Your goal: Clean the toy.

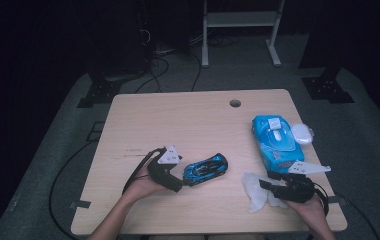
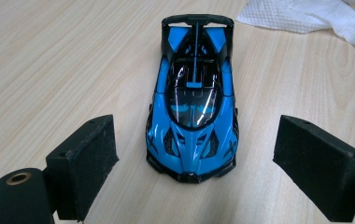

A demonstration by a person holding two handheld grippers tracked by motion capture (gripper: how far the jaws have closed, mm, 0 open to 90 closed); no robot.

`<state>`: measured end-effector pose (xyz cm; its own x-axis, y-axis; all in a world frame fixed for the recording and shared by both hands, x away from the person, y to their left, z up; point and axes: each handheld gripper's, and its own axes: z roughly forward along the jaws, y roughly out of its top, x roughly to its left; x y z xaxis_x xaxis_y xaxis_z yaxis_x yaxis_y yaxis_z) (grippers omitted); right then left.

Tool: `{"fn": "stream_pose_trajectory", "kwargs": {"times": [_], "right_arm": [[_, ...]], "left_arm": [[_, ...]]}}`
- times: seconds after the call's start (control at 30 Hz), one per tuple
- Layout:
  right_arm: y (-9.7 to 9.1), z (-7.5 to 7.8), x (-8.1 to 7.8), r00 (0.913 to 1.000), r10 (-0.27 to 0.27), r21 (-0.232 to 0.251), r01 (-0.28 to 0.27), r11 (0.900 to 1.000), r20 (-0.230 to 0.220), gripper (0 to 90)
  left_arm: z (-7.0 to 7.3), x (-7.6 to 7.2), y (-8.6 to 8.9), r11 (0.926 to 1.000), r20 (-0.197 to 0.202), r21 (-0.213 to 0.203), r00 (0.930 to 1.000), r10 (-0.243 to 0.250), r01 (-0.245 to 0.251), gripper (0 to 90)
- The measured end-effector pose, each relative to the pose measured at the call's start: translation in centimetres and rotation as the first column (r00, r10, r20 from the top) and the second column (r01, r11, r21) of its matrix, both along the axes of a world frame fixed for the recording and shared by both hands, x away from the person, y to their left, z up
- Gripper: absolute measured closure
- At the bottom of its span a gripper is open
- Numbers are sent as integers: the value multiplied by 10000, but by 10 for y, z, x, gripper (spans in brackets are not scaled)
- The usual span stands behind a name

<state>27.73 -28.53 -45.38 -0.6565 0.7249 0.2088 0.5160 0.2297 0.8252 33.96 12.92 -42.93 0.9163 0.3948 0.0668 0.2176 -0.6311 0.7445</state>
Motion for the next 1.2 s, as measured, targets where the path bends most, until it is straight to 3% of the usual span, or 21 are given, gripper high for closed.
{"fn": "stream_pose_trajectory", "kwargs": {"times": [1.2], "right_arm": [[5,-2,-1,9998,199,-27,-199,9998,-72,432]], "left_arm": [[-12,-27,47,9961,-70,-129,9961,874,-875,111]]}}
